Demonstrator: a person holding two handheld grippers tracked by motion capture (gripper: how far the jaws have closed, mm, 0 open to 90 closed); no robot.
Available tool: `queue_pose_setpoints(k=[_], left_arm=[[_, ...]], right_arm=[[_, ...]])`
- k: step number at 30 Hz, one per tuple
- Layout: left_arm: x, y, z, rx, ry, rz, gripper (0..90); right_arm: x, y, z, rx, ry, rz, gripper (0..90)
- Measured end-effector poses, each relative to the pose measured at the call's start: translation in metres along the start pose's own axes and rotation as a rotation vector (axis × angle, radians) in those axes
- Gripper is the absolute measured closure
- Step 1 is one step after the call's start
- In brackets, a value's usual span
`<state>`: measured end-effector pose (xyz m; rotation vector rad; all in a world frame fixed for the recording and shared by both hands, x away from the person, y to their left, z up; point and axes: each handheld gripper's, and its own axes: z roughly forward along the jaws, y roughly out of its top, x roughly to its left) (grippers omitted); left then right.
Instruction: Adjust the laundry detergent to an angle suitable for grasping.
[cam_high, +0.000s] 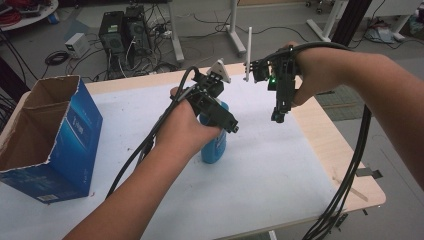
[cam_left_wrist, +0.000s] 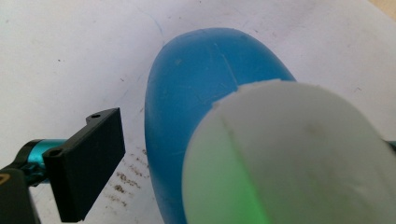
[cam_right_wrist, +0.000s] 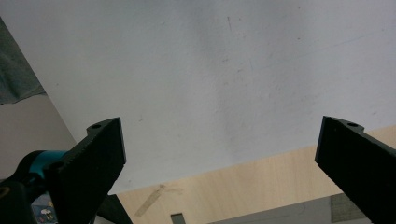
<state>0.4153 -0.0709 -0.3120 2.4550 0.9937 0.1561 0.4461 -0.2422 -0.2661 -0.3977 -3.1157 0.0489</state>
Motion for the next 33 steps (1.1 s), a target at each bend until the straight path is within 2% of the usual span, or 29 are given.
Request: queue_pose_setpoints(k=[1,2,12,17,19,20,22,28,29,30,33], left_arm=[[-0.0001,0.0002,0.0004,0.003,0.002,0.001,9.6],[0.0006,0.0002,0.0004,0.012,0.003,0.01,11.0],[-0.0006,-0.0007,0.0008,0.008,0.022,0.004,13.3],[-0.002,-0.0018,0.0009,0.005,0.031,0.009,17.4],[-0.002,-0.0017,0.001,0.005,0.026,0.008,18.8],[-0.0018,-0.0015,0.0011,0.007,0.027,0.009,18.8],[-0.0013,-0.0013,0.0007,0.008,0.027,0.014,22.0],[-0.0013,-0.0012,0.0009,0.009,0.029,0.01,23.3],[-0.0018,-0.0008,0.001,0.005,0.027,0.009,23.3],[-0.0009,-0.0006,0.0007,0.003,0.022,0.006,23.4],[-0.0005,-0.0003,0.0008,0.004,0.029,0.015,25.7]], right_arm=[[0.0002,0.0,0.0,0.0,-0.002,0.0,0.8],[0.0005,0.0003,0.0001,-0.002,-0.001,0.002,0.8],[0.0008,-0.0004,0.0001,-0.003,-0.002,0.009,0.8],[-0.0006,-0.0008,-0.0007,0.005,-0.005,-0.011,0.8],[0.0006,-0.0002,-0.0002,0.001,-0.005,0.007,0.8],[-0.0008,-0.0002,-0.0001,0.006,-0.005,-0.015,0.8],[-0.0004,0.0002,-0.0001,0.006,-0.003,-0.011,0.8],[-0.0008,-0.0001,-0.0008,0.007,-0.004,-0.011,0.8],[0.0002,0.0,-0.0003,0.001,-0.001,0.004,0.8],[-0.0012,-0.0006,-0.0002,0.009,-0.004,-0.011,0.9],[-0.0001,-0.0007,0.0005,0.001,0.0,0.008,0.8]])
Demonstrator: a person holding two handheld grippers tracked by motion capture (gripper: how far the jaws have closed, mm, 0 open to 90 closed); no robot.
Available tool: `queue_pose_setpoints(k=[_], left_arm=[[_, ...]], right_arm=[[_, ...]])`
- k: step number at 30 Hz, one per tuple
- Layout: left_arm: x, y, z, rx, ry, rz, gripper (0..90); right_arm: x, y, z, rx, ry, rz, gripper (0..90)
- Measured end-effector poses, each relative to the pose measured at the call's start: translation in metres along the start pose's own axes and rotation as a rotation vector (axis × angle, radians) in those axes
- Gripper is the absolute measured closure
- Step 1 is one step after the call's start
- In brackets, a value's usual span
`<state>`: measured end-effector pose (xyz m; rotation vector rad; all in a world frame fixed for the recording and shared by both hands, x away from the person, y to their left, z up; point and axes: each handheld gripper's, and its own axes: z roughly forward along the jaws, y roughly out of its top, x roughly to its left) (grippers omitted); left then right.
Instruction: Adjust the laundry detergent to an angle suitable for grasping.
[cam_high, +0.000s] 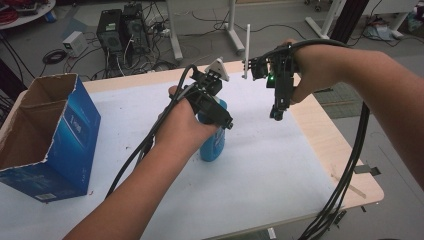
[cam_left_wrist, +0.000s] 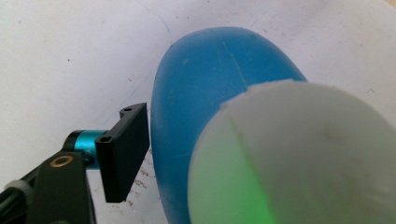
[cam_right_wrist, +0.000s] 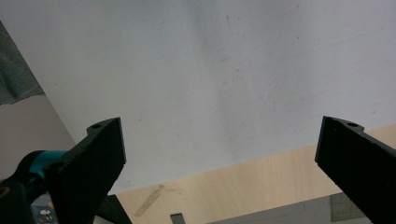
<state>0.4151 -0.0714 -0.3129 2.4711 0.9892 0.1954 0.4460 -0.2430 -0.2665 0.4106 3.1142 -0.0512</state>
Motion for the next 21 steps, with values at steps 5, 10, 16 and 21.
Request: queue_pose_setpoints(k=[5,10,16,21], left_arm=[[-0.0019,0.0003,0.0002,-0.004,-0.005,0.001,27.7],[-0.0026,0.0003,0.0002,-0.004,-0.007,0.002,31.0],[-0.0036,0.0003,0.0003,-0.003,-0.001,0.006,34.5],[-0.0049,0.0003,0.0002,0.0,0.01,0.01,37.1]], right_arm=[[-0.0016,-0.0009,-0.0003,0.007,-0.003,-0.014,0.9],[-0.0012,-0.0006,0.0007,0.002,-0.002,-0.009,0.8],[-0.0013,-0.0016,0.0008,0.001,-0.002,-0.005,0.8],[-0.0007,-0.0011,0.0011,-0.002,-0.003,0.006,0.9]])
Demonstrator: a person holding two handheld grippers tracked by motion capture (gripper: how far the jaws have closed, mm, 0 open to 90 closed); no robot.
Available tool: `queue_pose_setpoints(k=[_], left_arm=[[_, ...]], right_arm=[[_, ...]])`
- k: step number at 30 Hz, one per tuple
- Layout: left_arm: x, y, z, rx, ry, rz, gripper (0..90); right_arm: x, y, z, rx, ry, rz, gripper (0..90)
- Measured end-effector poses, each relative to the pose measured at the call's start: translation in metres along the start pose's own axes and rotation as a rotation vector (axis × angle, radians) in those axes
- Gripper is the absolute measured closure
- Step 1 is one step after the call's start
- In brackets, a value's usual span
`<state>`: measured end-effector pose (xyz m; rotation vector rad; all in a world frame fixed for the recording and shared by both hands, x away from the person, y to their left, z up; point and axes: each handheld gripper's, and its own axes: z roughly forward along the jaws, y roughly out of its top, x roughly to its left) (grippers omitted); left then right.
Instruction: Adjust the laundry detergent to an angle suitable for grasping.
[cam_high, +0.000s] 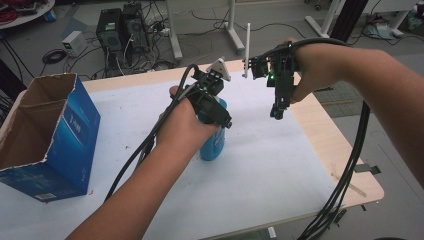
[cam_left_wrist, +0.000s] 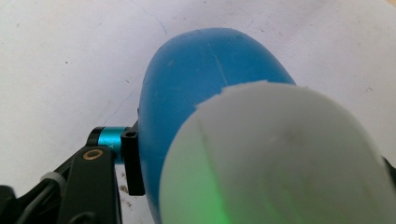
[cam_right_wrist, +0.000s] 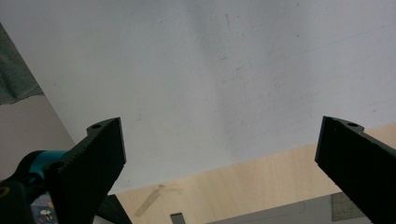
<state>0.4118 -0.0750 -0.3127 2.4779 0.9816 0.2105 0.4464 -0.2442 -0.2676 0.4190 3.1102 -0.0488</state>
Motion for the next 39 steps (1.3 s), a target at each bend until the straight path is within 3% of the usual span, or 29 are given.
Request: queue_pose_setpoints(k=[12,20,33,39], left_arm=[[0.001,-0.003,-0.01,-0.001,-0.005,0.031,38.7],[0.003,-0.01,-0.027,-0.004,0.009,0.089,38.8],[0.011,-0.028,-0.067,0.033,-0.084,0.214,39.0],[0.014,-0.035,-0.084,0.036,-0.129,0.295,39.0]], right_arm=[[-0.001,0.003,0.002,0.004,0.001,-0.016,0.8],[0.0,0.009,0.002,0.002,0.002,-0.011,0.8],[0.006,0.025,0.001,0.004,0.001,-0.036,0.8],[0.007,0.033,0.002,0.004,0.003,-0.04,0.9]])
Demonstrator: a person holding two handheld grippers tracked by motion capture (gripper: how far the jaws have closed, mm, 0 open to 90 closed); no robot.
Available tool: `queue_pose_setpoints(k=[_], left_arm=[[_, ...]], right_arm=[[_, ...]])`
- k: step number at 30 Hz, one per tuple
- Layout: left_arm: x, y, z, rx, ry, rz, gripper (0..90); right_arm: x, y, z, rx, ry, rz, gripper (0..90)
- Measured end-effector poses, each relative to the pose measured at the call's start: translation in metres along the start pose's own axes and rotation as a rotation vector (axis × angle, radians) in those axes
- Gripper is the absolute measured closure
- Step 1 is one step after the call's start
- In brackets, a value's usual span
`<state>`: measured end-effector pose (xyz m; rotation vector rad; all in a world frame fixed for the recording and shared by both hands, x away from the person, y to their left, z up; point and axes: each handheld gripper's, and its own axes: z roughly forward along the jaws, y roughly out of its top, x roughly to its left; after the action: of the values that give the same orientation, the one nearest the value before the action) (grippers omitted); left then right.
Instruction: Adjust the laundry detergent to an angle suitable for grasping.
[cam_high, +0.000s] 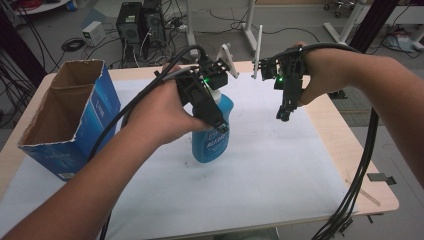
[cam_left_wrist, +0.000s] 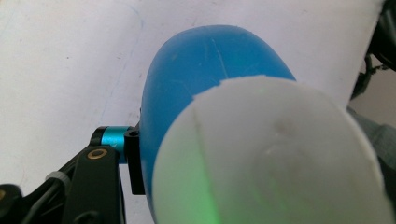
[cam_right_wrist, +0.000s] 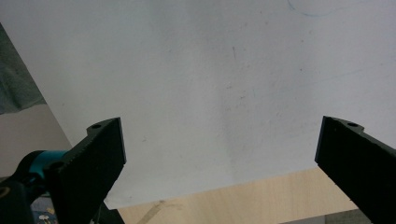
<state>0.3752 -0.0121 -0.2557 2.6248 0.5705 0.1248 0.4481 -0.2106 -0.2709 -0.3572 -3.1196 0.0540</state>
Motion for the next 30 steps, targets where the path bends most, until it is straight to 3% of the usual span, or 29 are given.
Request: queue_pose_setpoints(k=[5,7,8,16,25,30], left_arm=[[0.0,-0.009,-0.012,-0.002,-0.05,0.085,39.0],[0.0,-0.01,-0.013,-0.005,-0.056,0.096,39.0],[0.002,-0.012,-0.015,0.002,-0.067,0.13,39.0],[0.01,-0.025,-0.019,0.022,-0.119,0.272,39.0],[0.02,-0.034,-0.018,0.042,-0.18,0.309,39.0],[0.017,-0.039,-0.014,0.05,-0.188,0.367,39.1]], right_arm=[[0.003,0.007,0.002,0.004,-0.002,-0.016,0.9],[0.003,0.009,0.002,0.003,-0.001,-0.021,0.8],[0.004,0.01,0.002,-0.001,-0.002,-0.022,0.8],[0.008,0.017,0.003,0.005,-0.006,-0.04,0.8],[0.013,0.02,0.003,0.006,-0.004,-0.04,0.8],[0.014,0.019,0.004,0.007,-0.005,-0.049,0.8]])
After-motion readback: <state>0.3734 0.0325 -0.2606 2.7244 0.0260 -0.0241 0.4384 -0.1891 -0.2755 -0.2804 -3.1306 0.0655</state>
